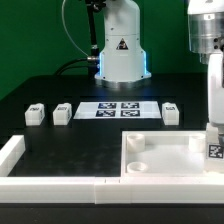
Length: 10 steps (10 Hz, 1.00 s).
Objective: Assemble one leg
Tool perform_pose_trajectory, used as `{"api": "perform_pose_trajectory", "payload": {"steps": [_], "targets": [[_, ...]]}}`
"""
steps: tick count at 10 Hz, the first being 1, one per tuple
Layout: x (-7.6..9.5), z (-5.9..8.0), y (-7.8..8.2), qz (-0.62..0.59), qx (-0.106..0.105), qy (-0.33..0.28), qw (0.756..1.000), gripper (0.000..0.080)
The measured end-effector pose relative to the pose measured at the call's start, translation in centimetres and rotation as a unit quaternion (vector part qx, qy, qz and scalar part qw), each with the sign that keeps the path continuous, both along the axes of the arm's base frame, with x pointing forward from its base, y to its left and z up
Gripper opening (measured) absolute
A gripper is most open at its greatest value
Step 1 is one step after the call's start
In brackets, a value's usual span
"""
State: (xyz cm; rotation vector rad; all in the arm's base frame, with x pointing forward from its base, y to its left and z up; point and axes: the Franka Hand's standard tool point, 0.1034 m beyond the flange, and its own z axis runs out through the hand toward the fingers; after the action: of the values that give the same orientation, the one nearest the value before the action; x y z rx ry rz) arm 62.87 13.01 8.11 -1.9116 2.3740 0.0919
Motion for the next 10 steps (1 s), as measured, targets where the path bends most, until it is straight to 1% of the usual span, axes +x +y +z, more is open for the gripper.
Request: {"api": "perform_pose_trajectory", "payload": {"steps": [1, 2, 3, 4, 6, 7, 8, 9, 10], "targets": [[-0.3, -0.4, -0.3, 0.080, -0.003, 0.001, 0.997, 0.0649], [-0.7, -0.5, -0.3, 0.162, -0.002, 0.001, 0.987, 0.0649], [-0.7, -0.6, -0.5, 0.235, -0.003, -0.007, 0.972, 0.0649], [-0.7, -0.8, -0.9, 0.294, -0.011, -0.023, 0.956, 0.0649], [-0.6, -0.8, -0.9, 0.381, -0.014, -0.032, 0.924, 0.0649], [-0.5, -1.0, -1.1, 0.448, -0.023, -0.034, 0.893, 0.0649], [0.1, -1.3, -1.3, 0.547, -0.047, -0.032, 0.835, 0.0649], [0.6, -1.2, -1.3, 0.607, -0.055, -0.036, 0.792, 0.0649], [1.0, -1.0, -1.1, 0.672, -0.068, -0.042, 0.736, 0.0649]]}}
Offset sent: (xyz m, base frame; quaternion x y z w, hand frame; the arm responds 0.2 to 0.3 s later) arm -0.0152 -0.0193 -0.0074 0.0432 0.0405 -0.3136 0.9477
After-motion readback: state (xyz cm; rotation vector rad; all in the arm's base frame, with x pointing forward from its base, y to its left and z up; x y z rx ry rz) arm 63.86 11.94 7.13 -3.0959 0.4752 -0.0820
